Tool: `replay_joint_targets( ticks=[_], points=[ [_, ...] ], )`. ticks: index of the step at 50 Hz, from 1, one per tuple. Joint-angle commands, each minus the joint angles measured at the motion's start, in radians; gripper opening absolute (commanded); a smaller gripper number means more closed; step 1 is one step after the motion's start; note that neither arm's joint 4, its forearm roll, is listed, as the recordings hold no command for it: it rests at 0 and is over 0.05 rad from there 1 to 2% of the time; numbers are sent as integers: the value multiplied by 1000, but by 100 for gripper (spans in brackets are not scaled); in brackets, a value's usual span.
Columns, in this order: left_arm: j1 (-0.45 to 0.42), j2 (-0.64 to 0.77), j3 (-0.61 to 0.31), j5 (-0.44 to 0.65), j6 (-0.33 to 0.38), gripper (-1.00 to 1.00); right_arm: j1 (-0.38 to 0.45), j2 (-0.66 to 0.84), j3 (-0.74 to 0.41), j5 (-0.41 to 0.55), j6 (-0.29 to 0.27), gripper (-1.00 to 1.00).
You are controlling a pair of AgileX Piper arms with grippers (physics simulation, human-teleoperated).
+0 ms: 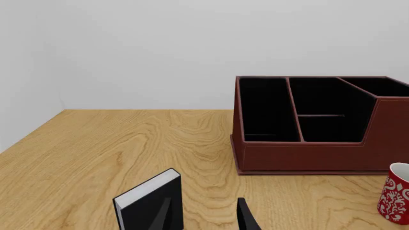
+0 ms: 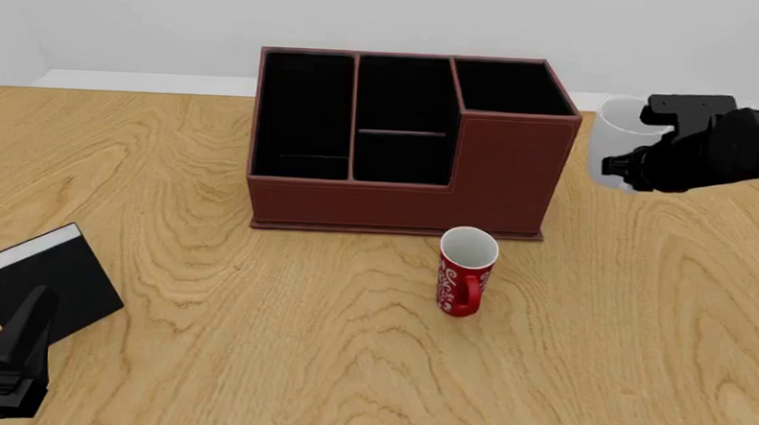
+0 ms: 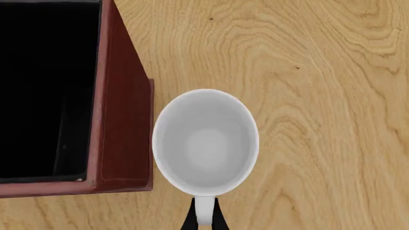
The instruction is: Pick up the white mug and place it to the right of the caddy.
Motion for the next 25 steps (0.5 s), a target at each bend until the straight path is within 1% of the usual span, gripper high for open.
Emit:
replay_joint_targets(
  ticks=[1,14,18,25],
  points=[
    [0,0,0,0,0,100,8,29,5,-31,7,-100],
    [0,0,0,0,0,100,5,48,22,-52,5,-100],
    [0,0,0,0,0,100,10,60,27,-63,15,-100],
    [0,0,0,0,0,100,14,76,39,-82,15,-100]
  ],
)
